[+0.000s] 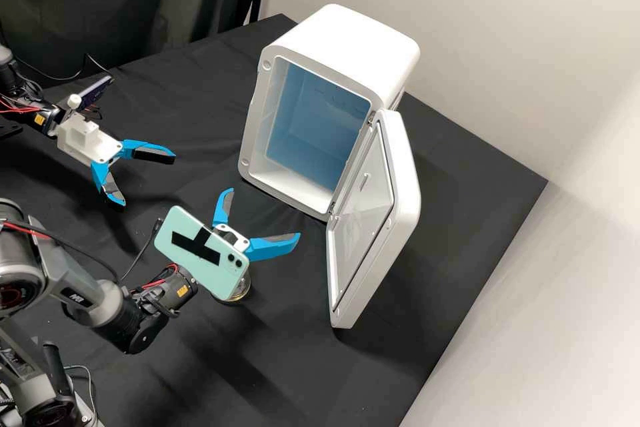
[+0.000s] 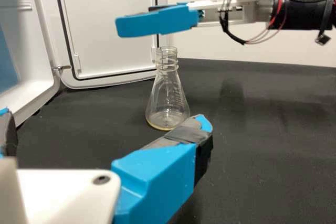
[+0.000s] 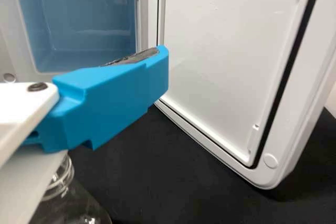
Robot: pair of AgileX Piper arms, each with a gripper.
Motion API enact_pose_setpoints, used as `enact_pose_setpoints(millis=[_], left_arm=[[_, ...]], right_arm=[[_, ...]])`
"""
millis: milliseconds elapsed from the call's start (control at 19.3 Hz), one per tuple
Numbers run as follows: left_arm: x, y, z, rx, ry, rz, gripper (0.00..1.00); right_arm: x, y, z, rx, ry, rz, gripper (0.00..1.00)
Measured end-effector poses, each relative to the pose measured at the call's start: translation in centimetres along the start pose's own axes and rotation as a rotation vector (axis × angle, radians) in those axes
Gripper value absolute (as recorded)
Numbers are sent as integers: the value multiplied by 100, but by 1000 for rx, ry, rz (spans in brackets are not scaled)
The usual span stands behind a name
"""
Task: Place the flask in the incubator
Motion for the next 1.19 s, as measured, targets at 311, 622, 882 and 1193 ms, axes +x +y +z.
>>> enact_pose_setpoints(millis=[311, 622, 882, 1193], left_arm=[[-1, 5, 2, 1, -1, 2, 100], [-7, 27, 8, 3, -3, 11, 100], [-7, 27, 8, 3, -3, 11, 100], [-27, 7, 9, 1, -1, 2, 100]], right_arm=[[-224, 5, 32, 0, -10, -14, 100], [-272, -125, 69, 3, -31, -74, 100], [-237, -269, 149, -34, -64, -151, 100], [-200, -395, 271, -48, -129, -207, 100]])
